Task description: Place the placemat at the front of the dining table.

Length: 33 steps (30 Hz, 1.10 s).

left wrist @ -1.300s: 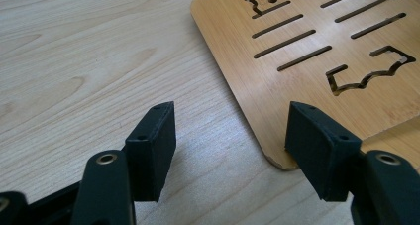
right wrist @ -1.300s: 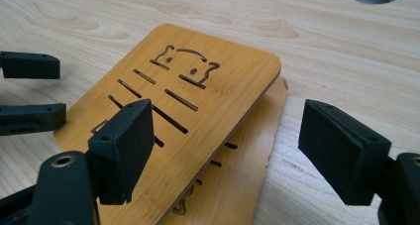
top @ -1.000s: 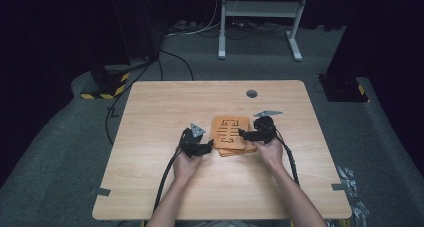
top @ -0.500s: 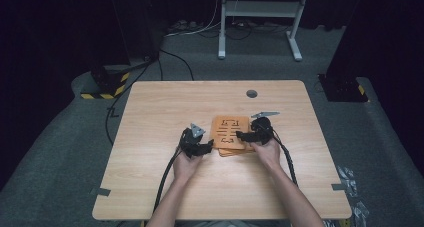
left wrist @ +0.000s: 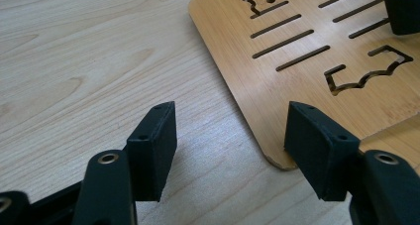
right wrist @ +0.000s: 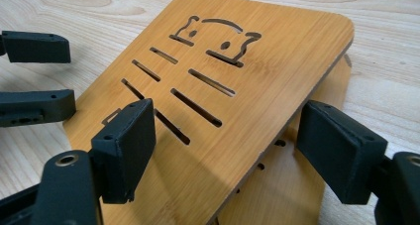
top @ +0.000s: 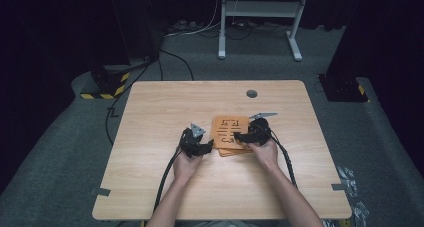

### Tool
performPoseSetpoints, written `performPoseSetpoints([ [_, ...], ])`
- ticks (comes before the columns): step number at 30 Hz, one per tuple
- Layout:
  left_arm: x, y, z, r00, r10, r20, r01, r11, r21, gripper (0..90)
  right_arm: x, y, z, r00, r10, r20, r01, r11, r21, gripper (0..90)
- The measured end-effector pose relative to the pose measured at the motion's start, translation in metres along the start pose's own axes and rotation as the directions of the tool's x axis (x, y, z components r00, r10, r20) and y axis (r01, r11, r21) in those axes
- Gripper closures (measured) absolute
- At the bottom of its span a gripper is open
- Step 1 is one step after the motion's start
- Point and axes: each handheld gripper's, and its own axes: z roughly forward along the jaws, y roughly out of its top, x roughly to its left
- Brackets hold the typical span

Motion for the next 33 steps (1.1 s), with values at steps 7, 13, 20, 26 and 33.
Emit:
performPoseSetpoints([
  [7, -0.0001, 0.0000, -0.0001, 1.0000, 0.001, -0.001, -0.001, 1.0000, 0.000, 37.2, 0.0039, -0.0009, 0.0017, 0.9997, -0.012, -0.022, 0.012, 1.000, 0.000, 24.1],
  [13, -0.0001, 0.0000, 0.0000, 1.0000, 0.001, -0.001, -0.001, 1.0000, -0.001, 37.2, 0.0032, -0.0022, 0.0013, 0.9993, -0.003, -0.037, 0.003, 1.000, -0.008, 24.6],
  [20, -0.0001, 0.0000, 0.0000, 1.0000, 0.001, -0.001, -0.001, 1.0000, -0.001, 37.2, -0.0005, -0.0061, -0.0002, 0.9968, 0.022, -0.076, -0.024, 0.999, -0.031, 26.3],
  [26, -0.0001, 0.0000, 0.0000, 1.0000, 0.001, 0.000, -0.001, 1.0000, 0.000, 37.3, 0.0022, -0.0076, 0.0023, 0.9988, 0.004, -0.048, -0.005, 1.000, -0.029, 26.7],
  [33, 0.0000, 0.0002, 0.0002, 1.0000, 0.000, 0.002, 0.000, 1.0000, 0.000, 37.3, 0.0020, -0.0070, 0.0049, 0.9981, -0.001, -0.062, -0.001, 1.000, -0.025, 26.0],
])
